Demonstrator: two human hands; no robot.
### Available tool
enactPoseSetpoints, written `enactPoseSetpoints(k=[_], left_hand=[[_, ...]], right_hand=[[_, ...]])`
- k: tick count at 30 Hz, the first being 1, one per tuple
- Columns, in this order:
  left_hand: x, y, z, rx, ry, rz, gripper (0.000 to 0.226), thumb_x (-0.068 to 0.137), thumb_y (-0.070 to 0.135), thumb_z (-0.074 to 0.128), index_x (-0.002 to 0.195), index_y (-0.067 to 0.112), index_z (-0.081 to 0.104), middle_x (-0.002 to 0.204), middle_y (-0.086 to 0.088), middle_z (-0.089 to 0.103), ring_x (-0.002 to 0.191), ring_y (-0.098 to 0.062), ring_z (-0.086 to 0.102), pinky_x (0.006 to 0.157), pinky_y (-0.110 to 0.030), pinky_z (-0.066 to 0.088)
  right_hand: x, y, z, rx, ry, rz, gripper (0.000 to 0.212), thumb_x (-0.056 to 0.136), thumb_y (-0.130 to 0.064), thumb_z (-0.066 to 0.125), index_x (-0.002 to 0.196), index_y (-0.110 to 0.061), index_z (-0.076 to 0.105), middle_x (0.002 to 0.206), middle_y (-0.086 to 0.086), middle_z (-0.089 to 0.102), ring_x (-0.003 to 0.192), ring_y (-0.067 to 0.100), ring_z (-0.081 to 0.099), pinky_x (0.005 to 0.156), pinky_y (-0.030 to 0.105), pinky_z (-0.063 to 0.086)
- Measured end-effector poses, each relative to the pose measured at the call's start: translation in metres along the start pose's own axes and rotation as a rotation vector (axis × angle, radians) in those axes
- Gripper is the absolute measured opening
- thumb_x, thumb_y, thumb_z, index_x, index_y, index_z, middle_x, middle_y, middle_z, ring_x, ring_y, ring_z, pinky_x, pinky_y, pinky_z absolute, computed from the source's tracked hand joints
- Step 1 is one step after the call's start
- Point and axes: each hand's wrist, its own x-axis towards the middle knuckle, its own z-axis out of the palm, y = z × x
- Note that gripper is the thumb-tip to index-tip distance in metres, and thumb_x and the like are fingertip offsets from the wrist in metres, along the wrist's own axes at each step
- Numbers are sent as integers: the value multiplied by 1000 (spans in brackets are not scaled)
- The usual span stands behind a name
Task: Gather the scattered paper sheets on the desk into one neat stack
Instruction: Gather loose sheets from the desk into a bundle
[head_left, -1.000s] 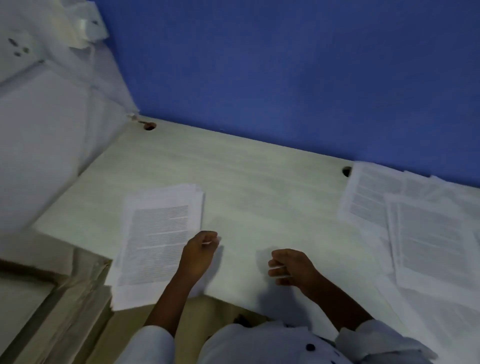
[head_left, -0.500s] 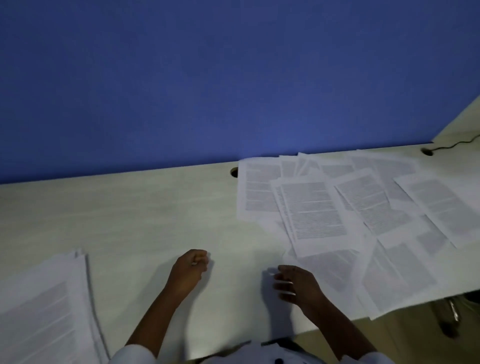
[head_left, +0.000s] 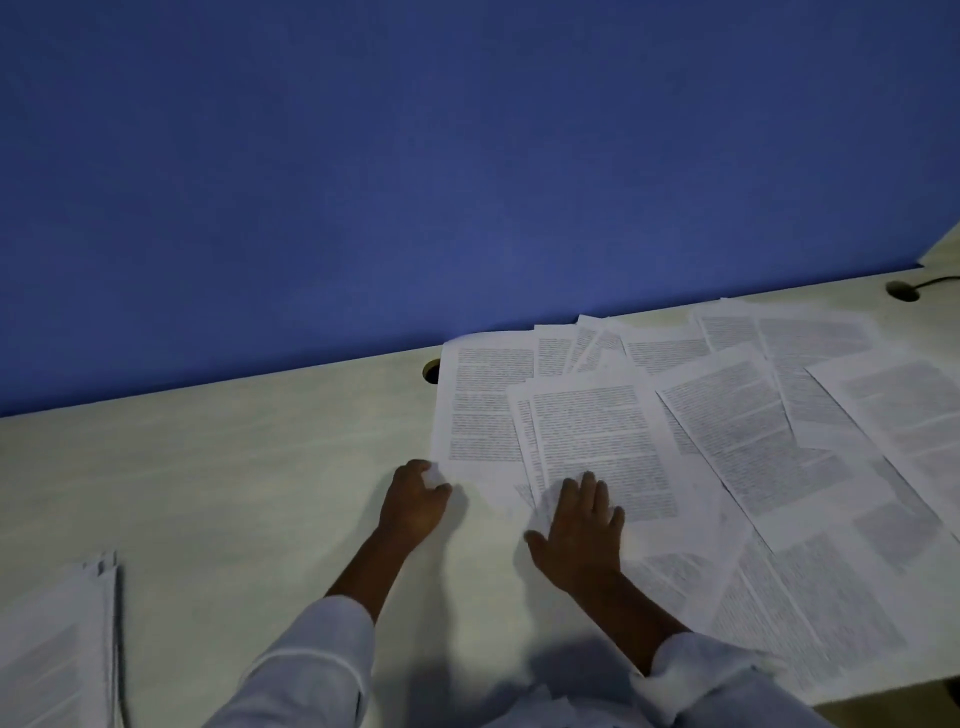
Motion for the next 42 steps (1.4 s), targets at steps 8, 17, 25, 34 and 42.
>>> enactPoseSetpoints(k=[8,17,25,34,42], left_hand=[[60,40,16,195,165,-142,80,77,44,75,136,3,42,133,-18,53,121,-35,53,100,-42,47],[78,66,43,278,85,-213,95,61,54,84,130,4,43,131,-13,54,121,-33,54,97,-40,49],[60,76,69,450,96,-133,85,65,50,83,126,7,44,128,-14,49,120,-31,48,93,-40,46],[53,79,73,166,89,-174,78,70,40,83,128,4,45,131,-16,54,118,-34,57,95,-43,50],[65,77,62,-121,-36,-264,49,76,39,78,109,4,71,110,-13,71,99,-31,67,90,-43,55]], right_hand=[[20,17,-10,-85,-115,-13,88,49,-39,77,121,3,47,109,27,56,96,42,56,70,56,50],[47,63,-57,489,-93,44,14,92,-18,48,99,-10,58,96,4,60,89,22,59,73,29,44],[50,90,-57,890,-100,331,16,92,-20,51,87,-6,57,82,4,62,77,21,62,57,21,44],[4,33,-13,96,-22,-37,74,65,-49,62,120,0,55,118,21,55,100,37,52,82,46,44],[8,15,-14,-68,-75,-23,86,57,-46,63,124,7,53,115,28,55,97,41,54,78,53,45]])
